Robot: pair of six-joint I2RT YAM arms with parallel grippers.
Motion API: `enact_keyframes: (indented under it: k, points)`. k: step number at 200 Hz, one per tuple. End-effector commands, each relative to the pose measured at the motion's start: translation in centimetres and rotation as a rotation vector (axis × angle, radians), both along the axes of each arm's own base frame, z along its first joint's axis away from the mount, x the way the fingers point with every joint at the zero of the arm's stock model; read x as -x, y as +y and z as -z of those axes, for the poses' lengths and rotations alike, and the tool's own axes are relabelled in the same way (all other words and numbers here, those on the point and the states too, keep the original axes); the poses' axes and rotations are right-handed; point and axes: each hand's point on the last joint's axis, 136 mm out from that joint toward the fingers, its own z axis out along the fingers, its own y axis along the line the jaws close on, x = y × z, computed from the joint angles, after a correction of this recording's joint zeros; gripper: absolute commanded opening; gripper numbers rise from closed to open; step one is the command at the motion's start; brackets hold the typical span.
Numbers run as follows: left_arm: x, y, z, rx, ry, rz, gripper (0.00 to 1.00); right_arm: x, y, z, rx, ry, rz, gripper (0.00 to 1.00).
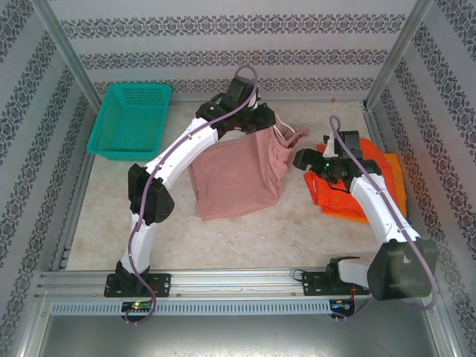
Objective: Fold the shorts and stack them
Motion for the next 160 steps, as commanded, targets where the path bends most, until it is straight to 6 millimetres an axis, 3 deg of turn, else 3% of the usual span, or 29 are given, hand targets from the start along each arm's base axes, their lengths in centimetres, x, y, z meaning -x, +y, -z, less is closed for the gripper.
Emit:
enact_keyframes:
  k: [1, 15, 36, 59, 71, 93, 111, 123, 143, 160]
  points:
    - [-1.7, -1.9, 3.2, 0.058, 0.022, 0.009, 0.29, -1.6, 0.0, -1.2, -0.084, -0.021, 0.035, 0.92]
    - [-2.0, -3.4, 3.5, 0.117, 0.031, 0.043, 0.33, -2.2, -0.5, -1.0, -0.108, -0.005, 0.058, 0.93]
    - [-1.8, -3.3, 2.7, 0.110, 0.008, 0.068, 0.63, -3.3, -1.2, -0.5, -0.101, 0.018, 0.082, 0.97]
    - [-1.8, 0.4, 1.6, 0.035, -0.048, 0.005, 0.77, -4.4, -1.1, 0.8, -0.087, 0.077, 0.064, 0.98]
    - [-1.5, 2.4, 0.9, 0.073, -0.064, -0.032, 0.79, -4.7, -0.9, 1.8, -0.086, 0.111, 0.060, 0.98]
    - [0.1, 6.3, 1.4, 0.103, -0.079, -0.106, 0.85, -4.5, -0.4, 4.1, -0.057, 0.168, 0.045, 0.98]
    - [2.5, 8.7, 5.1, 0.041, -0.030, -0.130, 0.88, -4.4, -0.3, 6.1, -0.034, 0.220, 0.044, 0.98]
    - [4.1, 9.9, 8.6, -0.007, 0.036, -0.135, 0.88, -4.4, -0.1, 7.3, -0.041, 0.256, 0.042, 0.98]
    - [6.7, 10.9, 14.2, -0.018, 0.154, -0.154, 0.88, -4.5, 0.4, 8.7, -0.043, 0.292, 0.031, 0.98]
    - [8.4, 11.3, 17.9, 0.006, 0.229, -0.173, 0.85, -4.7, 0.7, 9.5, -0.039, 0.310, 0.022, 0.98]
